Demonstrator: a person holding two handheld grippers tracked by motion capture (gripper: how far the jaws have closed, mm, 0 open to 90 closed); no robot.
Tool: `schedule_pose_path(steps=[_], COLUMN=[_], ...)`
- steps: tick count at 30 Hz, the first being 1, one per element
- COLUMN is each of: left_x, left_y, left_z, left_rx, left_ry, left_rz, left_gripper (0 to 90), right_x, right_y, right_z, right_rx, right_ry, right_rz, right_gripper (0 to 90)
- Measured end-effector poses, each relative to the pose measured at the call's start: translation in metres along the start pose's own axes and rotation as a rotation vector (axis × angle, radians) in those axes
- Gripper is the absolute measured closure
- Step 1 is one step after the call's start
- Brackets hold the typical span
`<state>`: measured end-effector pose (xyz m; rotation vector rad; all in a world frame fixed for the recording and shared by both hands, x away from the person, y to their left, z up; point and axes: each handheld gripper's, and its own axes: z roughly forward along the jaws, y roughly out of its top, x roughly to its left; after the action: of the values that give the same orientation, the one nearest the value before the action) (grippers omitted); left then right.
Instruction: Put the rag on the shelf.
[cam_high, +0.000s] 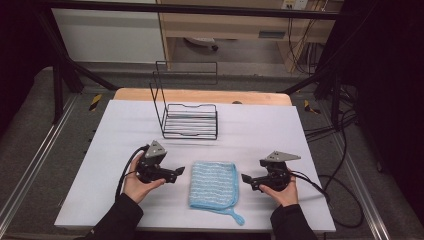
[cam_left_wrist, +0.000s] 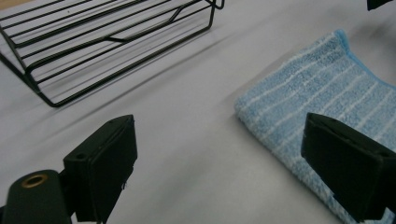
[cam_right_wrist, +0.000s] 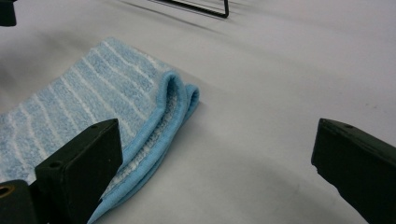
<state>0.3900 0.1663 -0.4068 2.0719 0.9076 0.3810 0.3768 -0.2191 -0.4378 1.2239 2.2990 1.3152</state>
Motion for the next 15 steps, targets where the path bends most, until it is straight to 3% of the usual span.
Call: schedule_pose_path(steps=[5,9,15], left_x=[-0.005,-0.006,-0.014], left_y=[0.011,0.016,0.012], left_z=[0.015,0.032,0.055], left_rx=[0.015,0.026,0.069], left_ry=[0.002,-0.006,-0.013], left_rz=[-0.024,-0.065,-0.085], left_gripper=[14.4,19.8,34.6], right_x=[0.000,0.000,0.000], right_y=[-0.001,-0.001,-0.001], right_z=[0.002,0.003,0.003], right_rx=[0.015,0.019,0.017], right_ry=[-0.001,0.001,-0.002], right_rz=[-0.008,-0.014,-0.007], right_gripper=[2.9,2.8,3.1])
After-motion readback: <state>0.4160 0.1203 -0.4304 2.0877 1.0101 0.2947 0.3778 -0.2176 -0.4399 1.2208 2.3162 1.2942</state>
